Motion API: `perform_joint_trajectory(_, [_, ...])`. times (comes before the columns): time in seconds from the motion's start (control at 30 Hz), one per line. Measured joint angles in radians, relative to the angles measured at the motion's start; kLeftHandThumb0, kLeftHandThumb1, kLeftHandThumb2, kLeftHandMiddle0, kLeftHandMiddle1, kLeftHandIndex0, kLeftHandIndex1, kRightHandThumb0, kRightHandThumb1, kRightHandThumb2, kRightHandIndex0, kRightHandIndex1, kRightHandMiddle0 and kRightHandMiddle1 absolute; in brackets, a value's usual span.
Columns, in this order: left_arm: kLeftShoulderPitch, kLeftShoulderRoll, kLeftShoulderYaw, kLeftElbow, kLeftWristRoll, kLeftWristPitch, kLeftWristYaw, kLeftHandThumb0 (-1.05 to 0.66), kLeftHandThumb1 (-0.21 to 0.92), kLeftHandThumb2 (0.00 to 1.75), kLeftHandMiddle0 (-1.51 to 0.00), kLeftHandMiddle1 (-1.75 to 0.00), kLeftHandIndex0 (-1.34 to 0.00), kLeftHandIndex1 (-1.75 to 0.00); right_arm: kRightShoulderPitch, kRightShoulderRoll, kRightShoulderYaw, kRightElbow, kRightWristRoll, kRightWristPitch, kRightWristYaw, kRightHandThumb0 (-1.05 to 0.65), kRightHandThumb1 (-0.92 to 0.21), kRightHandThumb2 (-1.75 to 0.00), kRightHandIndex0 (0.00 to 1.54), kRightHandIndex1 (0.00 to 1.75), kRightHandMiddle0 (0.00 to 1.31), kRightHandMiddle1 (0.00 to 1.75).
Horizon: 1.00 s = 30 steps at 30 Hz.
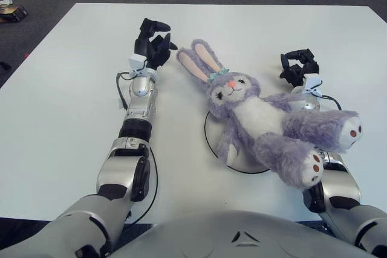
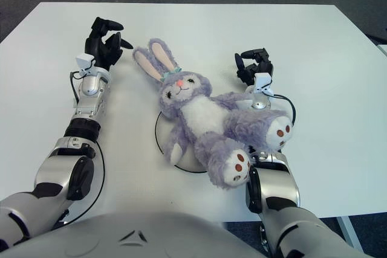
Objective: Put the doll into the plate.
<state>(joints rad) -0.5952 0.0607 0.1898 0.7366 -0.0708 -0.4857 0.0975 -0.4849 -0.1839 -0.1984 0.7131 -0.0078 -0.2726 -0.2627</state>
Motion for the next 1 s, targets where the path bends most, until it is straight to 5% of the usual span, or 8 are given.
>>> perform_joint_trajectory(0.43, [0.014,-0.014,0.015,0.031,-0.009,0.014,0.014,-0.35,0.84,0.61,-0.77,-1.75,-0.25,-1.75,-0.007,-0.001,-0.012,0.037,0.011,-0.053,0.034,-0.36,-0.92,-0.32,0.81,1.75,0.41,1.54])
perform_joint_trajectory(1.0, [0.024,-0.017,0.005,0.055,0.002,0.05,0.034,-0.36,0.84,0.62,-0.76,-1.75,-0.26,-1.75,-0.027,-0.006,-0.039,0.111,0.038,-0.145,0.075,-0.37,-0.75,-0.71,0.81,1.75,0.34,1.71])
